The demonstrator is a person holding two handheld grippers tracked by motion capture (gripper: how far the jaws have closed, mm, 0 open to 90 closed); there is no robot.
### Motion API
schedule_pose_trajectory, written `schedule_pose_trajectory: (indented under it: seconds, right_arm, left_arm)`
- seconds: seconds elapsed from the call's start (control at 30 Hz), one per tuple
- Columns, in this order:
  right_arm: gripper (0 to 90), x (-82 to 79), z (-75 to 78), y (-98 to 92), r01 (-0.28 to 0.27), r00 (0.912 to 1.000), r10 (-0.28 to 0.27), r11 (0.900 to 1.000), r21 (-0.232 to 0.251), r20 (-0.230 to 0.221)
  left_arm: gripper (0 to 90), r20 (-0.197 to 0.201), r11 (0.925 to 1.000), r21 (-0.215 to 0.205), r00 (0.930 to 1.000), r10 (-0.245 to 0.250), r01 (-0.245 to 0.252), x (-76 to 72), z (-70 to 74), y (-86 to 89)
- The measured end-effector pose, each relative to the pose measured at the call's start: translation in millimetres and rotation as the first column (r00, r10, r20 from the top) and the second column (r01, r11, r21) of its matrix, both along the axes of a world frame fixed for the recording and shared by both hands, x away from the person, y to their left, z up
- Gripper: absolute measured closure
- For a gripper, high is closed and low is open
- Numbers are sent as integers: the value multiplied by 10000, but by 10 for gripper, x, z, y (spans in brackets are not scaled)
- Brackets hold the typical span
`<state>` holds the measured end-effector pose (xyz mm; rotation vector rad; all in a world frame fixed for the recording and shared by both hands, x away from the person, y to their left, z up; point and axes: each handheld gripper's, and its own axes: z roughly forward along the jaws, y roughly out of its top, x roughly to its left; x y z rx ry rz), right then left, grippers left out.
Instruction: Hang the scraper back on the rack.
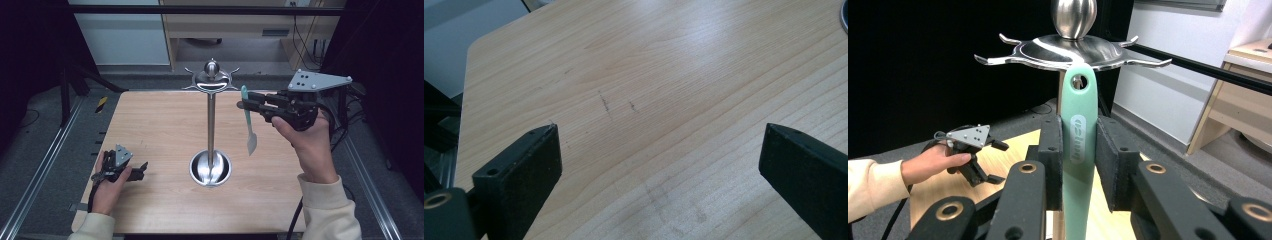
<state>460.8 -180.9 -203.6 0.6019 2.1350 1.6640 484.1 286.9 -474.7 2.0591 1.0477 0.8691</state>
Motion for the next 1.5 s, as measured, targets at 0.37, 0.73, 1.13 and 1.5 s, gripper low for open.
schedule_pose_trajectory:
  seconds: [0.37,0.73,1.13,1.5]
  right_arm:
    - [743,21,-4,18,-5,10000,5,10000,-34,-65]
    - [743,42,-15,44,-52,9999,51,10000,-82,-145]
    - [743,80,-36,101,-79,9997,77,9999,-81,-218]
    - [743,104,-44,127,-130,9996,130,9999,-15,-245]
  left_arm:
    - [33,-9,10000,15,10000,-17,17,2,1,0]
    - [33,-26,10000,30,10000,-33,33,1,2,0]
    - [33,-6,10000,12,10000,-28,28,2,2,-1]
    - [33,-14,10000,8,10000,-28,28,3,2,0]
